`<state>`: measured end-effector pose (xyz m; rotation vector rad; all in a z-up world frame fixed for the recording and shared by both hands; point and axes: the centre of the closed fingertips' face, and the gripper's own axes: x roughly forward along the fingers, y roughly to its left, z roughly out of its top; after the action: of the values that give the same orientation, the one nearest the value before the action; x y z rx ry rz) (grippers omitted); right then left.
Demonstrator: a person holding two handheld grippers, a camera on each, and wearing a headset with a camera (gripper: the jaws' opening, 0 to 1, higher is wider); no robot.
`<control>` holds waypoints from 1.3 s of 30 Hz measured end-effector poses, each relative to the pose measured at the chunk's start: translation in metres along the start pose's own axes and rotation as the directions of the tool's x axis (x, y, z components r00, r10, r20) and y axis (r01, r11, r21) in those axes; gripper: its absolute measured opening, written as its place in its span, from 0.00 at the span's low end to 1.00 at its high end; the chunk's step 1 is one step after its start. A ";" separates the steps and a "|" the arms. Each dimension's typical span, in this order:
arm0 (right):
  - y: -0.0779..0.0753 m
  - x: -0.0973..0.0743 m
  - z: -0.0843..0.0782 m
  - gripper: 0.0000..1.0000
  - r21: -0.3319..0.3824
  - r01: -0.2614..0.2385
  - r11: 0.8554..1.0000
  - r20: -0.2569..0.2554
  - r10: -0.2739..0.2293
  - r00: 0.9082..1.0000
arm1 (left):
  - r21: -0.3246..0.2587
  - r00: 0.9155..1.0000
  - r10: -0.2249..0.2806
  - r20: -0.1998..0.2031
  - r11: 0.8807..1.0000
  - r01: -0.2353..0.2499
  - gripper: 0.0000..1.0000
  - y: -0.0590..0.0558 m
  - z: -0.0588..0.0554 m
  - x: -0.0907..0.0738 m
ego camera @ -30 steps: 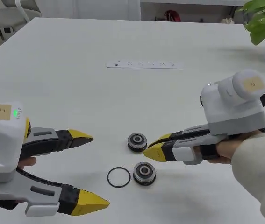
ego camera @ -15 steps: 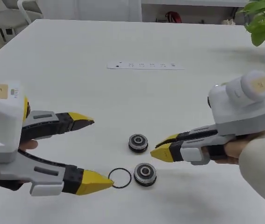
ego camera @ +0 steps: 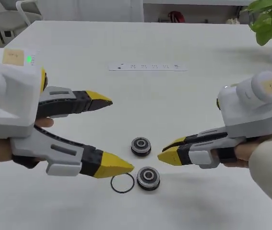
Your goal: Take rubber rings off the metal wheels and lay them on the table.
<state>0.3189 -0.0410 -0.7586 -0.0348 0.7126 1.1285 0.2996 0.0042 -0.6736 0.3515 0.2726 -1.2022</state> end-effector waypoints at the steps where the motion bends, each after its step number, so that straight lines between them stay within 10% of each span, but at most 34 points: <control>1: 0.000 0.000 0.000 0.12 0.000 -0.001 1.000 -0.001 0.001 1.000 | 0.010 1.000 -0.002 -0.007 1.000 0.002 0.77 0.000 0.001 0.002; 3: 0.000 0.001 -0.002 0.12 0.003 -0.004 1.000 -0.004 0.004 1.000 | 0.039 0.999 0.012 -0.048 0.999 -0.010 0.73 0.005 0.002 0.006; 13: 0.002 0.004 -0.007 0.12 -0.004 -0.023 1.000 -0.025 0.023 0.999 | 0.046 1.000 -0.021 0.003 0.999 0.021 0.73 0.006 0.019 0.029; 39: 0.006 0.018 -0.042 0.27 -0.121 -0.064 0.991 -0.163 0.044 0.986 | -0.090 0.996 -0.041 -0.073 0.995 0.034 0.46 -0.010 -0.065 0.063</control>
<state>0.2970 -0.0390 -0.7989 -0.2164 0.7876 1.2318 0.3105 -0.0266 -0.7584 0.3156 0.3979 -1.2114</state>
